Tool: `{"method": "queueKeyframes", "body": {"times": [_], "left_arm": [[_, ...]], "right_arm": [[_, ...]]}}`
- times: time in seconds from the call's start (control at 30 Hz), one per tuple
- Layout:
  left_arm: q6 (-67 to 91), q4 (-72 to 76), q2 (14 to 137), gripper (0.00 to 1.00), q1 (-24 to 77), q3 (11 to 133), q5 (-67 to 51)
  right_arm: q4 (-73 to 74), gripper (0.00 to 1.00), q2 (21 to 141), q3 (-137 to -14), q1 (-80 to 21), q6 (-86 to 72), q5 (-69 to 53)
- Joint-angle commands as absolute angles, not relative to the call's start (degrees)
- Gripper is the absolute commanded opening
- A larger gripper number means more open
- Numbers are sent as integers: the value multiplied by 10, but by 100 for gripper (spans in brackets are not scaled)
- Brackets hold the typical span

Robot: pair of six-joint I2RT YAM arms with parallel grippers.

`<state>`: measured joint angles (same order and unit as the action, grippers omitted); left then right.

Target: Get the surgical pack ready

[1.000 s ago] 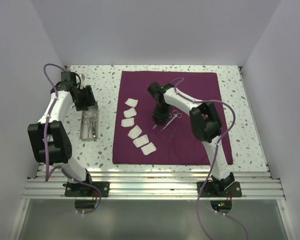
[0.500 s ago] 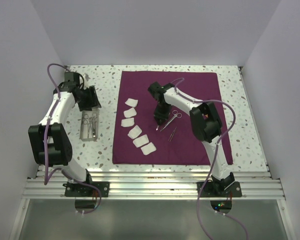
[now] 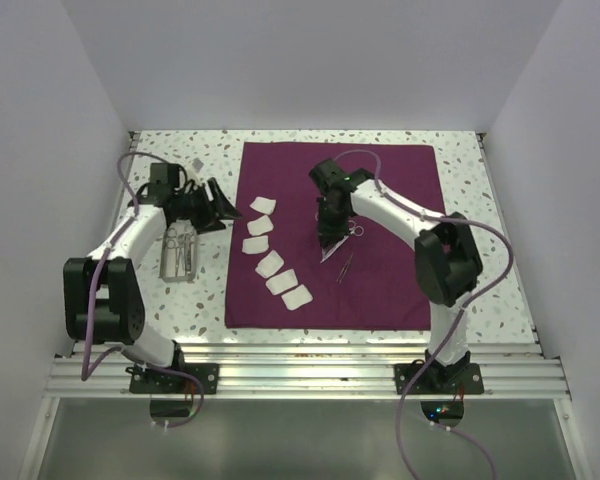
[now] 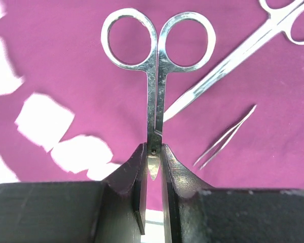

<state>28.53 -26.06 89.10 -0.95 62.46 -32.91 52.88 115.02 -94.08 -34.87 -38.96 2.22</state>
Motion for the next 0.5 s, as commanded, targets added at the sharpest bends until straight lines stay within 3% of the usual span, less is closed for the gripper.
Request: {"method": "queueKeyframes", "body": {"times": [0.0, 0.2, 0.47], "left_arm": [[415, -88, 865, 68, 54, 591, -424], [519, -10, 880, 69, 137, 589, -406], [550, 17, 906, 67, 200, 598, -382]], "right_arm": [[448, 0, 1064, -900, -354, -289, -60], [375, 0, 984, -818, -368, -267, -159], [352, 0, 940, -796, -393, -269, -180]]}}
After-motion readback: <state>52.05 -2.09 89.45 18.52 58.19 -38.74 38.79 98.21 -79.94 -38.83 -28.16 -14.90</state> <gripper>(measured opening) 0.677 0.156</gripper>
